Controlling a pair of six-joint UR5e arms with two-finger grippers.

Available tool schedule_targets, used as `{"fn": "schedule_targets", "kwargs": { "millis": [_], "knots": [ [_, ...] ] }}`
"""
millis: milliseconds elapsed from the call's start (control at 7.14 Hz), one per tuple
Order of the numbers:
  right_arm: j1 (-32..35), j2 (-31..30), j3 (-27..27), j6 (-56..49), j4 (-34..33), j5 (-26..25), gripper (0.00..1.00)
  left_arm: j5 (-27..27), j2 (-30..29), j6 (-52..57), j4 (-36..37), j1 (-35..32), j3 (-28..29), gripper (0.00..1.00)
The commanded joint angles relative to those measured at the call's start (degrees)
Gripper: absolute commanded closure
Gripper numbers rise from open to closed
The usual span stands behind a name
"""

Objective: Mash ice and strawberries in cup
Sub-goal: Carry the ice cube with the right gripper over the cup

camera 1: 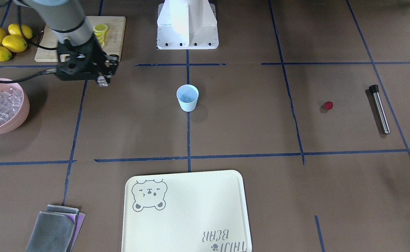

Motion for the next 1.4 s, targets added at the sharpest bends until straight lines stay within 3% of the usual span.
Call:
{"fn": "schedule_targets", "kwargs": {
  "millis": [0, 280, 980, 1120, 1260],
  "knots": [
    [-7.64, 10.39, -10.26, 9.71, 5.96, -5.12, 1.0, 0.03, 0.0, 0.17, -0.02, 0.01, 0.36, 0.0],
    [-9.85, 16.73, -20.19, 11.94, 10.14, -5.65, 1.0, 0.12, 0.09, 0.26, -0.11, -0.08, 0.45, 0.0],
    [-12.49, 16.59, -21.83, 12.38, 10.24, -7.06, 0.98, 0.12, 0.0, 0.26, -0.11, -0.08, 0.81, 0.0],
    [-12.41, 16.41, -21.83, 12.38, 10.24, -7.06, 0.93, 0.12, 0.0, 0.26, -0.11, -0.08, 0.81, 0.0],
    [-12.41, 16.41, -21.91, 12.29, 10.24, -6.98, 0.56, 0.12, 0.0, 0.26, -0.11, 0.01, 0.81, 0.0]
  ]
}}
